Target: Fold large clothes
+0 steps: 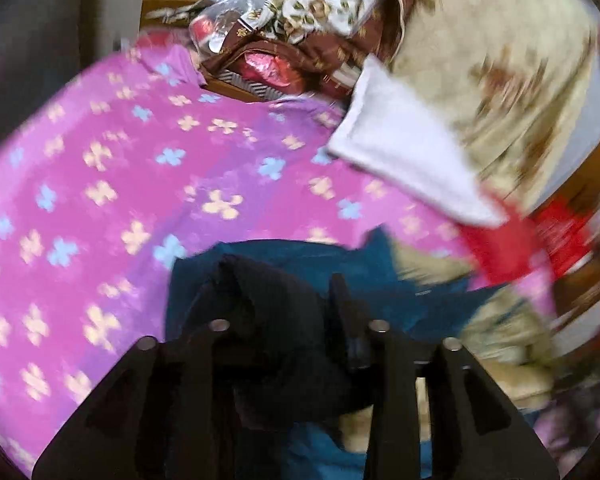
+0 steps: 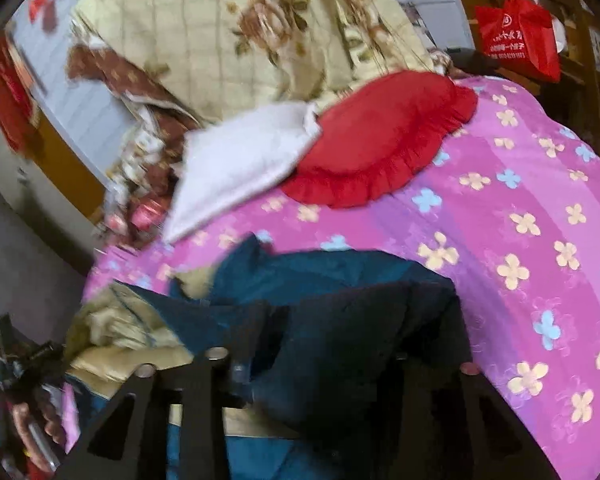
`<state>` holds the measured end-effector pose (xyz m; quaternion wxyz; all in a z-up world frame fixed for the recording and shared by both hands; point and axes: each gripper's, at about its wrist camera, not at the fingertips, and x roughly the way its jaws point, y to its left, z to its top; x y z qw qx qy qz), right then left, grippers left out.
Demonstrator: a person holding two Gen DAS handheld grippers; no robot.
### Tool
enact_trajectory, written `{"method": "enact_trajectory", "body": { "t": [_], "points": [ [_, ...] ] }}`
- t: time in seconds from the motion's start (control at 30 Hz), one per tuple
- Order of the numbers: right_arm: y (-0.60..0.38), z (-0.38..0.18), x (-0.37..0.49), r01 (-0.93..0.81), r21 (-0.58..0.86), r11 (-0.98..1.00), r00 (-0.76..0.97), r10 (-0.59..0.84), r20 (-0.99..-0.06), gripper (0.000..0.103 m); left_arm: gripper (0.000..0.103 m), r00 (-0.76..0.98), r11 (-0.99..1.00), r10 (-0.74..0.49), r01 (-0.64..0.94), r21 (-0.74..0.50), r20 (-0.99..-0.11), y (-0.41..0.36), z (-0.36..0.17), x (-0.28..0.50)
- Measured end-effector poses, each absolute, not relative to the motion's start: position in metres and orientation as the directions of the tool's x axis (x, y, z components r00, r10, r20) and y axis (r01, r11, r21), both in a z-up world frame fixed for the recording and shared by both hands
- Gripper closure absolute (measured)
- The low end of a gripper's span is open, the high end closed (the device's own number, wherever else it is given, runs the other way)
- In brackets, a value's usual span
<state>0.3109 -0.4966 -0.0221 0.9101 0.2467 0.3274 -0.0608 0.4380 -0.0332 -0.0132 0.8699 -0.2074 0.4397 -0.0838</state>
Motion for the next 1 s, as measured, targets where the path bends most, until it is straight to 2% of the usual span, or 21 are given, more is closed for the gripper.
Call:
{"method": "enact_trajectory", "body": {
  "t": [0.07, 0.1, 0.13, 0.17, 0.23, 0.37, 0.53, 0.67, 0.83, 1.0],
  "points": [
    [-0.489, -0.007, 0.303, 0.25, 0.416, 0.874, 0.805, 0.051, -0.591, 0.037, 0.058, 0.613, 0.855, -0.392, -0.034, -0.518, -0.687, -0.019, 0.001, 0.429],
    [-0.483, 0.003, 0.297, 0.233, 0.405, 0.884, 0.821, 0.044, -0.569, 0.032, 0.056, 0.621, 0.841, -0.404, -0.037, -0.54, -0.671, -0.014, 0.009, 0.426],
    [-0.476, 0.011, 0.295, 0.231, 0.383, 0.895, 0.828, 0.026, -0.56, 0.025, 0.049, 0.628, 0.835, -0.406, -0.04, -0.549, -0.664, -0.011, 0.015, 0.423],
    [-0.47, 0.019, 0.292, 0.235, 0.351, 0.906, 0.836, -0.004, -0.549, 0.025, 0.042, 0.643, 0.829, -0.403, -0.045, -0.558, -0.651, -0.006, 0.024, 0.42],
    [-0.458, 0.038, 0.284, 0.225, 0.296, 0.928, 0.856, -0.043, -0.515, 0.024, 0.036, 0.678, 0.821, -0.396, -0.041, -0.569, -0.62, 0.002, 0.042, 0.411],
    [-0.433, 0.046, 0.272, 0.199, 0.207, 0.958, 0.869, -0.075, -0.49, 0.024, 0.034, 0.694, 0.872, -0.337, -0.024, -0.488, -0.637, -0.006, 0.061, 0.396],
    [-0.383, -0.012, 0.297, 0.116, 0.027, 0.993, 0.781, -0.075, -0.62, 0.024, 0.034, 0.634, 0.962, -0.254, 0.085, -0.261, -0.731, -0.081, 0.021, 0.389],
    [-0.374, -0.059, 0.327, 0.115, -0.062, 0.991, 0.718, -0.126, -0.684, 0.024, 0.034, 0.548, 0.966, -0.257, 0.162, -0.201, -0.796, -0.129, -0.035, 0.401],
    [-0.401, -0.086, 0.355, 0.177, -0.046, 0.983, 0.712, -0.16, -0.684, 0.024, 0.034, 0.562, 0.988, -0.135, 0.139, -0.068, -0.816, -0.152, -0.08, 0.433],
    [-0.429, -0.099, 0.388, 0.226, 0.016, 0.974, 0.715, -0.155, -0.682, 0.023, 0.034, 0.569, 0.99, -0.129, 0.117, -0.075, -0.812, -0.161, -0.097, 0.473]
  ]
}}
